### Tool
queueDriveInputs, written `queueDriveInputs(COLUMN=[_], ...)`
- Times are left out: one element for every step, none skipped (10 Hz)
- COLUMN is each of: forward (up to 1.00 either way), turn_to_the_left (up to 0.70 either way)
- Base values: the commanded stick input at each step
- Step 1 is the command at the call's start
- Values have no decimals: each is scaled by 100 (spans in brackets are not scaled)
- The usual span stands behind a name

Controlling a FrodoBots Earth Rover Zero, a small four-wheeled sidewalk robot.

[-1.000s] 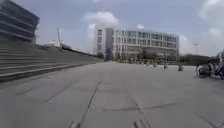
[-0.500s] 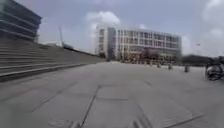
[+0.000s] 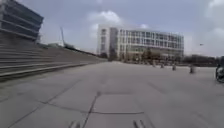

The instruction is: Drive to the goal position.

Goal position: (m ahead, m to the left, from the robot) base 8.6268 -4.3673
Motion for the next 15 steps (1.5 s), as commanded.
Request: queueDriveInputs(forward=[85, 85, 85, 85, 85, 85, 85, 85, 85, 85, 85, 85, 85, 85, 85], turn_to_the_left=[0, -14, -27, -27, -27, -27, -27, -18, 0, 0, 0, 0, 0, 0, 0])
